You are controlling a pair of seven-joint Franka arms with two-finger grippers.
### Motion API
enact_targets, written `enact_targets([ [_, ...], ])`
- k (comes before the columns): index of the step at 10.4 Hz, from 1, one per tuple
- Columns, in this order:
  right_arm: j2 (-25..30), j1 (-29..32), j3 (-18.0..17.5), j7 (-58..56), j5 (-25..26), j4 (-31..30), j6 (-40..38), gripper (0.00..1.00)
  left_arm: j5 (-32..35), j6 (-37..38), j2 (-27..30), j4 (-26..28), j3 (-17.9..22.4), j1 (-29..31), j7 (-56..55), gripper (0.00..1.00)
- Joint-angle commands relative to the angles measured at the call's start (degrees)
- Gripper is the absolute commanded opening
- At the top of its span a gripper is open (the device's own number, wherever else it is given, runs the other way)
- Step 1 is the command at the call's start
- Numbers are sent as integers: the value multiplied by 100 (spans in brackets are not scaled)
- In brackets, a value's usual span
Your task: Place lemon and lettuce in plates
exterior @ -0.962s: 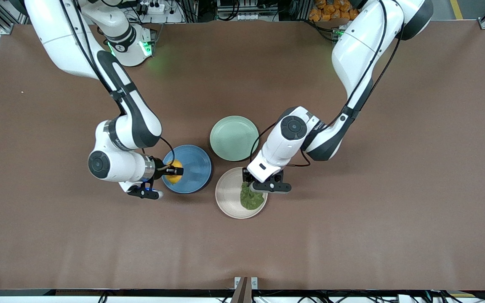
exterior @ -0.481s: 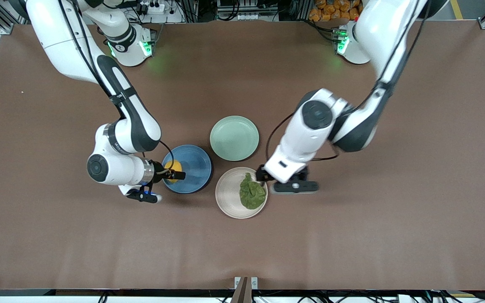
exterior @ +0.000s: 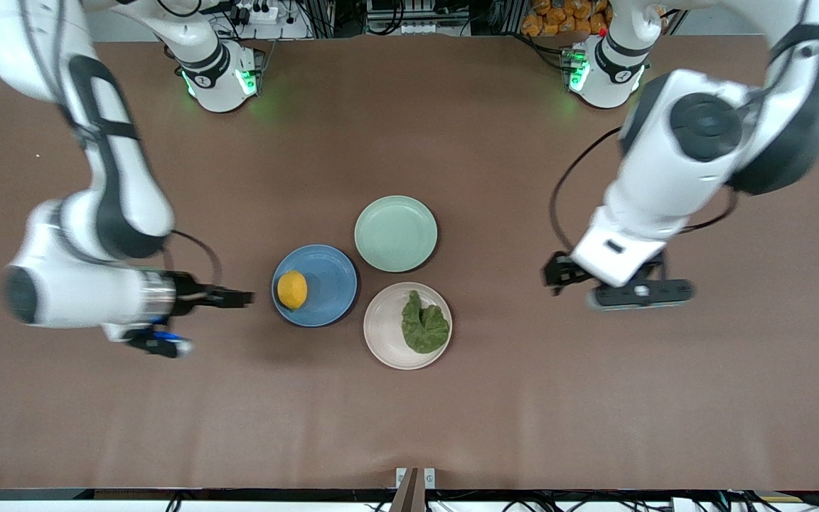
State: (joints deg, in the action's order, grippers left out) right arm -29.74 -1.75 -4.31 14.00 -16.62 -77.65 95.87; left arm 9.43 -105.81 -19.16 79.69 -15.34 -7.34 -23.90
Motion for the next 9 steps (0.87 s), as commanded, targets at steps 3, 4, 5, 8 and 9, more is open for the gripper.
enact_targets([
  [3,1187,490,-27,-318,827,-39,-596,100,-618,824,922,223,-30,1452,1537,100],
  [4,1372,526,0,-319,880,-65,-605,100,-627,965,1027,223,-30,1628,1564,100],
  [5,1531,526,9,-388,1098,-66,-614,100,-636,1079,1150,223,-30,1691,1555,100],
  [8,2094,518,175,-1072,1328,-198,-841,100,-1019,1431,1572,223,-13,2050,1590,100],
  [9,2243,491,211,-1100,1346,-276,-981,100,-1135,1545,1678,223,-4,2078,1634,100],
])
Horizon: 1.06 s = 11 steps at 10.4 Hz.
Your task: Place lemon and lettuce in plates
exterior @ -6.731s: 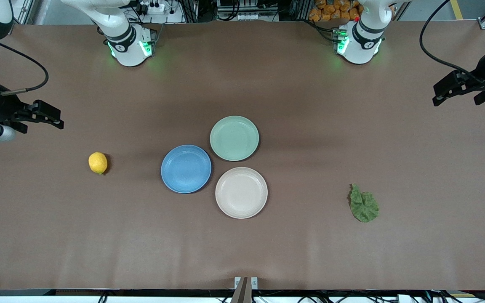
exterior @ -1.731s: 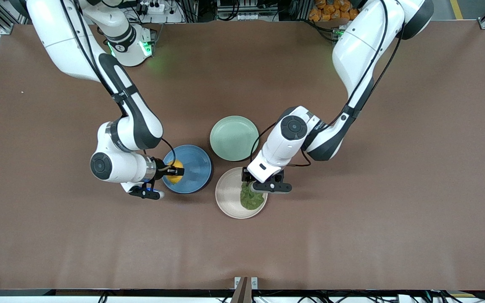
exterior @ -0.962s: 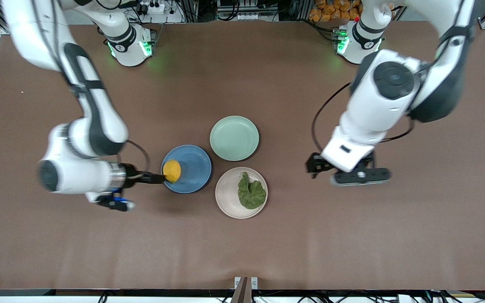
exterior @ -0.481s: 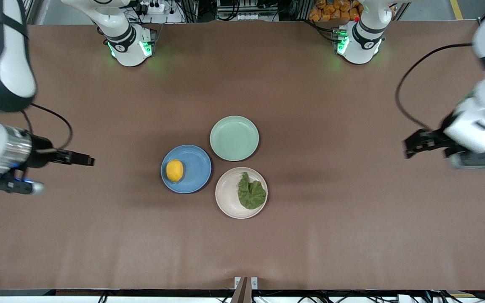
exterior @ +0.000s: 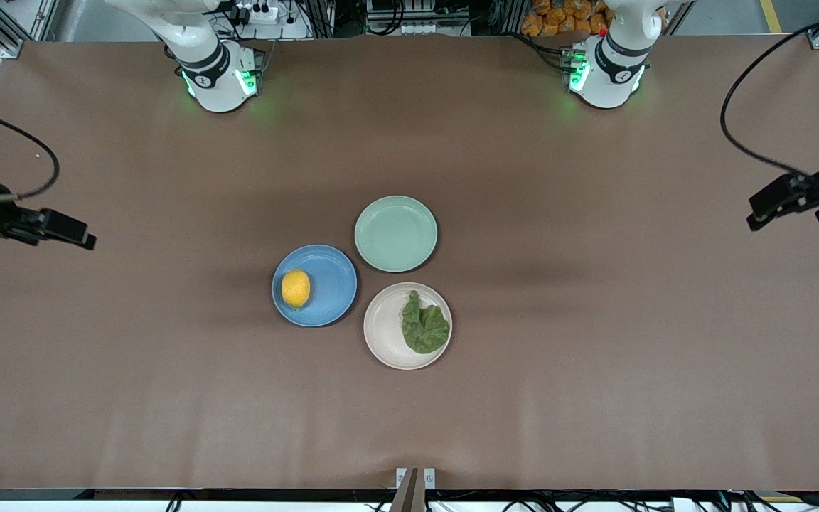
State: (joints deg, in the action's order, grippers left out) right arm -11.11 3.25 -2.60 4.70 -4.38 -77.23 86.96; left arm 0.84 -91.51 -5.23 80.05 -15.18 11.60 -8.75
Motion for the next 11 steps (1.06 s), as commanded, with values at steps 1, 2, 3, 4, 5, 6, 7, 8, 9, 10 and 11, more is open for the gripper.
enact_targets([
  [1,495,-44,41,-145,313,-398,-222,100,-251,203,390,195,-46,185,110,100],
  [2,601,-44,41,-136,402,-546,-267,100,-260,474,461,212,-64,176,58,100],
  [3,645,-53,32,-145,411,-609,-285,100,-260,624,522,212,-64,176,84,100],
  [4,741,-53,32,-145,411,-749,-285,100,-260,643,575,212,-47,184,119,100],
  [5,786,-70,23,-136,411,-820,-242,100,-260,652,584,221,-64,176,119,100],
  [6,777,-70,23,-145,411,-820,-233,100,-268,696,584,213,-82,167,110,100],
  [7,777,-70,32,-145,411,-820,-233,100,-286,696,576,212,-91,141,110,100],
  [8,769,-62,23,-145,411,-812,-224,100,-225,714,593,195,-73,10,102,100],
  [9,760,-53,23,-162,411,-812,-224,100,-233,714,576,204,162,-296,171,100],
  [10,760,-53,23,-197,411,-812,-215,100,-225,714,584,186,434,-542,172,100],
  [11,760,-53,23,-197,411,-812,-215,100,-225,722,602,186,506,-632,137,100],
])
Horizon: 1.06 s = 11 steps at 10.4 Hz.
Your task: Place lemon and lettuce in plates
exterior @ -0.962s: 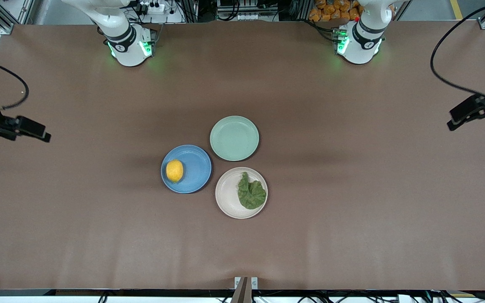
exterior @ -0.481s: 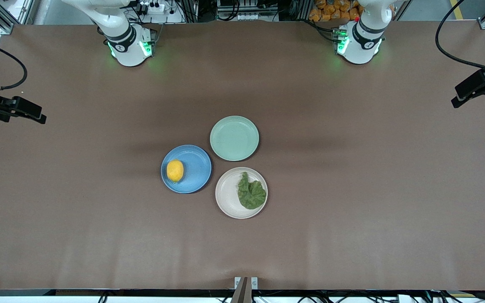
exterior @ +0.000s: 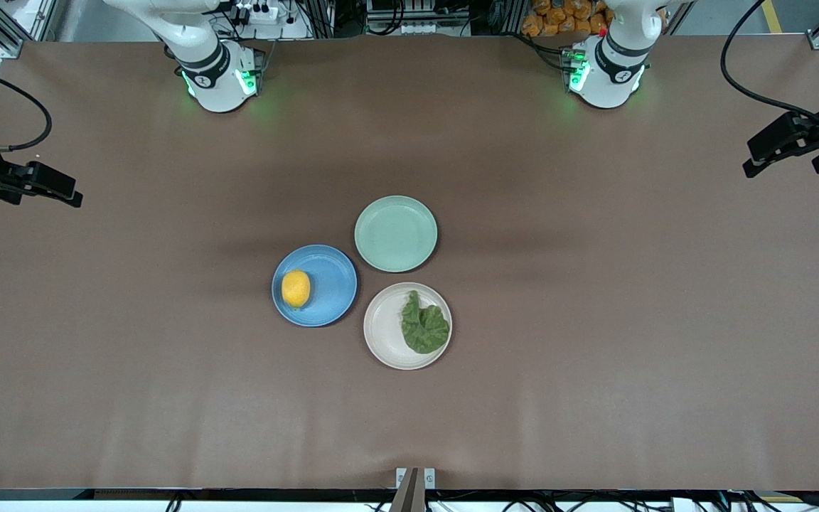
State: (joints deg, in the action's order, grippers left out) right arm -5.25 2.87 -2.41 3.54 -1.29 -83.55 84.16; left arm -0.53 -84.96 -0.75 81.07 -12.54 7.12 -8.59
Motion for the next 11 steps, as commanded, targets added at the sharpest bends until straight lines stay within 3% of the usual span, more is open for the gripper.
enact_targets([
  [1,173,-24,4,-81,103,-179,65,100,-87,137,154,84,400,-237,138,100],
  [4,173,-32,4,-90,111,-179,83,100,-87,383,145,93,717,-457,121,100],
  [11,164,-24,4,-362,111,-188,118,100,-87,410,40,93,543,-738,138,100],
])
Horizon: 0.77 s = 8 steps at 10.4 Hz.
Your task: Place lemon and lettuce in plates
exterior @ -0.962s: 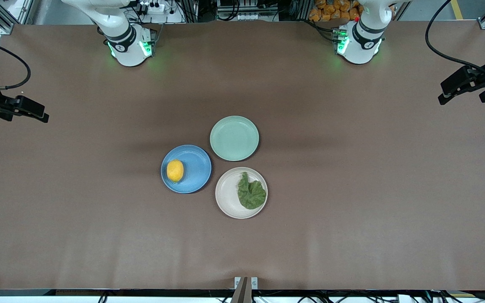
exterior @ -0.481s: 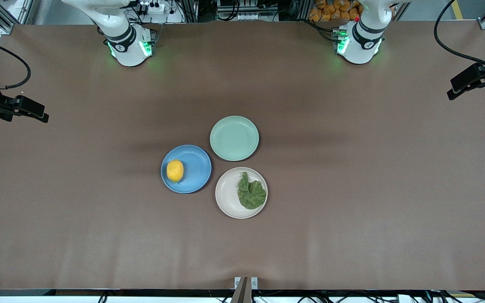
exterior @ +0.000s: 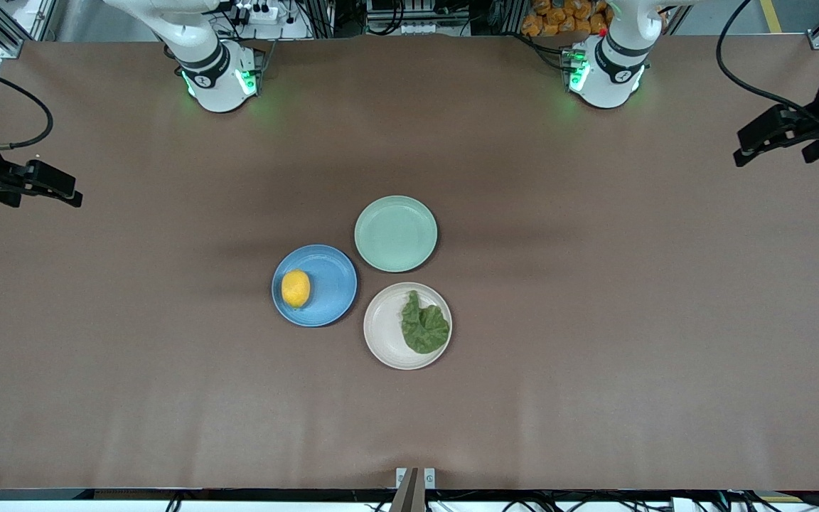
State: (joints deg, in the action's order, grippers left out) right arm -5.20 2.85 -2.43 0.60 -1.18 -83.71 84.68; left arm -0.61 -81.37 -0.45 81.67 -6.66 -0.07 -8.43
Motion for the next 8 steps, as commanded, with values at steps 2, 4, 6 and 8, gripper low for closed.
enact_targets([
  [2,150,-13,-3,-68,83,-172,66,100,-71,52,-60,51,-125,-11,53,100],
  [4,150,-13,-3,-68,65,-172,57,100,-62,52,-60,51,-196,-2,26,100],
  [6,150,-13,-3,-68,56,-172,57,100,-36,52,-34,51,-195,15,35,100],
  [8,150,-4,5,-68,48,-172,57,100,184,52,1,34,-196,15,26,100],
])
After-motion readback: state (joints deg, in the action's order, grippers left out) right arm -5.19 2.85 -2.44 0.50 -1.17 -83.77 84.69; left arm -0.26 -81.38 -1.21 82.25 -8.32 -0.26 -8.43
